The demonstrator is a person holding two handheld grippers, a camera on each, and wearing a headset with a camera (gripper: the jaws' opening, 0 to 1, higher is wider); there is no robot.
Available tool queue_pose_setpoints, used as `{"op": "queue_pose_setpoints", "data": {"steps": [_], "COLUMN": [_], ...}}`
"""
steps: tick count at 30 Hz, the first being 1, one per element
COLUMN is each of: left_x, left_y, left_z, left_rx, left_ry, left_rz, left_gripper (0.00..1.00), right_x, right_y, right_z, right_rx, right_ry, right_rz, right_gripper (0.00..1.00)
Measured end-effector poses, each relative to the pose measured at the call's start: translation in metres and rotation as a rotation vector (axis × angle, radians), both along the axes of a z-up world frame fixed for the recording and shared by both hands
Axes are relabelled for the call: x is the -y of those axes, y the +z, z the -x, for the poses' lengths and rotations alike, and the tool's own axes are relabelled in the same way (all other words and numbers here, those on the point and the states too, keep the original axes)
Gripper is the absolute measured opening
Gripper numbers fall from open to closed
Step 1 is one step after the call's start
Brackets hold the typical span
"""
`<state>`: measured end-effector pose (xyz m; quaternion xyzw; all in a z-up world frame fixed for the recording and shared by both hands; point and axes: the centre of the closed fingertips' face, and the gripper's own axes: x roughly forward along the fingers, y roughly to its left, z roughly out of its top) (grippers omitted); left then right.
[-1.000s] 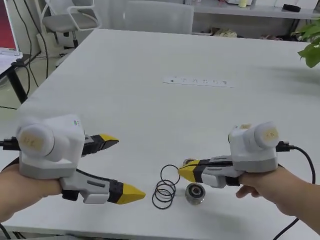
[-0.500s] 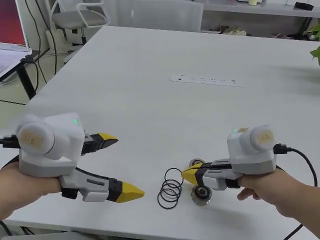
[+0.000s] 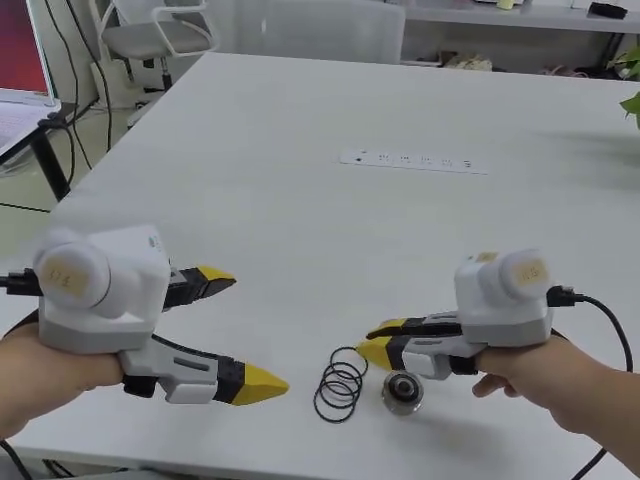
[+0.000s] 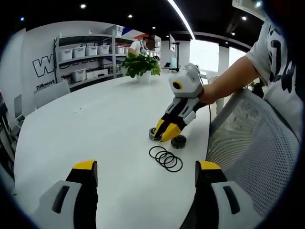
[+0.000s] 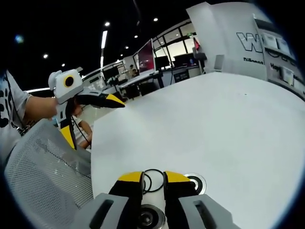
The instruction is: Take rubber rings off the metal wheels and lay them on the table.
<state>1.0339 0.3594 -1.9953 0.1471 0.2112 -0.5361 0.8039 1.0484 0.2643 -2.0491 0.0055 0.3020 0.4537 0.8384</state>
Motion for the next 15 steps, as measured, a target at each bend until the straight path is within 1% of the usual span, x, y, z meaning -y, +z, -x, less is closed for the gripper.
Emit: {"op": "queue_pose_setpoints", "data": {"steps": [6, 15], "left_x": [0.004, 0.012], "left_y": [0.0, 0.004], "left_z": [0.001, 0.005], "left_rx": [-0.002, -0.003], "left_ry": [-0.003, -0.018], "left_rz": [0.0, 0.002], "left_gripper": [0.82, 0.82], "right_x": [0.005, 0.02], "right_y": [0.012, 0.025], "right_z": [0.0, 0.005], "right_rx": [0.013, 0.037], "right_ry": [-0.02, -0.04], "right_rz": [-0.03, -0.038], "right_gripper": [0.17, 0.21]}}
